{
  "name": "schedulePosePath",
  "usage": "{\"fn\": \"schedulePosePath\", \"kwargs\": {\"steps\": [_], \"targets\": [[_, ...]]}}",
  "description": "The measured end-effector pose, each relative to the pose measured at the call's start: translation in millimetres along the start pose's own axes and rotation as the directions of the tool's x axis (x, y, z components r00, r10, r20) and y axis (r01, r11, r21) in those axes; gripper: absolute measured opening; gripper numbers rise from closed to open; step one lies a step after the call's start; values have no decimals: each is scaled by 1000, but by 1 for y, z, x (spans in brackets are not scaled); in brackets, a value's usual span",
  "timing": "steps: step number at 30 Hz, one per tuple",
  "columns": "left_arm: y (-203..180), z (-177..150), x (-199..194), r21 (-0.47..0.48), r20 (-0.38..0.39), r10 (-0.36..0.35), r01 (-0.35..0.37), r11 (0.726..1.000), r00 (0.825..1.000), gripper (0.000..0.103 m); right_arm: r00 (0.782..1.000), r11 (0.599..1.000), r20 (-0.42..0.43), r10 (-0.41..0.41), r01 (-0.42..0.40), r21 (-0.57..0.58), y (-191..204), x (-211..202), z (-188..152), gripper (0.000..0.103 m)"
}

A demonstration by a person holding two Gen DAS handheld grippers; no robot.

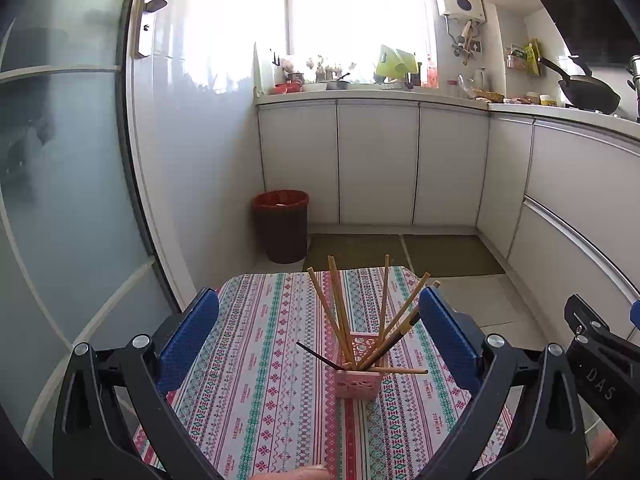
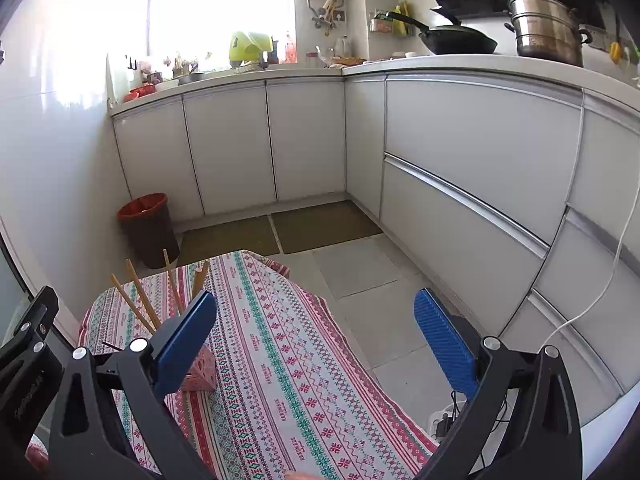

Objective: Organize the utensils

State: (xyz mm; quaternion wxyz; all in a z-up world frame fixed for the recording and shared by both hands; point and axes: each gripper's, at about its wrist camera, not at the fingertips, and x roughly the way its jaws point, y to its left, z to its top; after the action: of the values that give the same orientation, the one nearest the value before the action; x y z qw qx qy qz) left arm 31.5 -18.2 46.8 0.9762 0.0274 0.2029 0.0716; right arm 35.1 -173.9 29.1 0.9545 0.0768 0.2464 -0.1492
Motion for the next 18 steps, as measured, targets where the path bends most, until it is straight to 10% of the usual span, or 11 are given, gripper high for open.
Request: {"fn": "schedulePosePath", "kwargs": {"steps": [18], "targets": [[-1,0,3,-3,-9,8,-8,1000,1000,96,1000,1000,-12,8,-8,0,3,2,-2,96]]}}
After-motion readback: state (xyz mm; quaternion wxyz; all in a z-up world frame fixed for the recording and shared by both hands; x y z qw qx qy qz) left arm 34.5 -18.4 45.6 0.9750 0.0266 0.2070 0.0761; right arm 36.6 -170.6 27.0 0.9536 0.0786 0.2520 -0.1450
